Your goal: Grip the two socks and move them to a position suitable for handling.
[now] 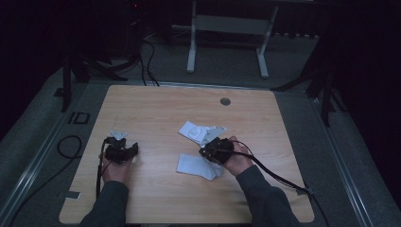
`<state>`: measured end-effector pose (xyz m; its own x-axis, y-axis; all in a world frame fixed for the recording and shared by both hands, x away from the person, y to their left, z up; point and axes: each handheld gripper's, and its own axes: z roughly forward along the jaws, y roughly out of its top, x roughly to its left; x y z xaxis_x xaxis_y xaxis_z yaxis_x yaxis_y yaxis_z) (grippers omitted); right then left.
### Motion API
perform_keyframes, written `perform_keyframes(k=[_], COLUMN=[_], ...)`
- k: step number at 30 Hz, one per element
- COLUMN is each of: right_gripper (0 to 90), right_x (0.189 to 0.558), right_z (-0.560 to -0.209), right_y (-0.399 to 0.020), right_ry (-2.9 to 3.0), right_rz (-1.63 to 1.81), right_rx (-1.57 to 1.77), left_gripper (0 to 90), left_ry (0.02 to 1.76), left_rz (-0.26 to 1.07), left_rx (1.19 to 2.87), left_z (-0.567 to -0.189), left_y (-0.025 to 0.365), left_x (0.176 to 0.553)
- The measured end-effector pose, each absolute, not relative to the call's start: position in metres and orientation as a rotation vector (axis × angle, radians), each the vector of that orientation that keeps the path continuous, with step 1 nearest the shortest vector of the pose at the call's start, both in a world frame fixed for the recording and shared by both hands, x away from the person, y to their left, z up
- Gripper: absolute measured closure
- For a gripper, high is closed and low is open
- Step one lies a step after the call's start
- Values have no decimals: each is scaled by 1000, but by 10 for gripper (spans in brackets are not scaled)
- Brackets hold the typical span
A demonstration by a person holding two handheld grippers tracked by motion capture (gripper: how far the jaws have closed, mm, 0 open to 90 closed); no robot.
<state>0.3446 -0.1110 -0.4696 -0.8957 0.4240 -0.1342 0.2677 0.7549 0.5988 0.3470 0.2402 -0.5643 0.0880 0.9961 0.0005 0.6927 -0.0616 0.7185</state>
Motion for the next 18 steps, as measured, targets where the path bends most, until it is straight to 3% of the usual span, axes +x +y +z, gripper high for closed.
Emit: perform_keyframes(k=[18], right_gripper=[868], right_x=[346], right_z=[-479], right_y=[-172], right_ry=[2643], right_rz=[819], right_rx=[726], left_gripper=[435], left_ry=[1659], left_rz=[704], left_rx=[1816], left_z=[-564], left_y=[240], left_x=[347])
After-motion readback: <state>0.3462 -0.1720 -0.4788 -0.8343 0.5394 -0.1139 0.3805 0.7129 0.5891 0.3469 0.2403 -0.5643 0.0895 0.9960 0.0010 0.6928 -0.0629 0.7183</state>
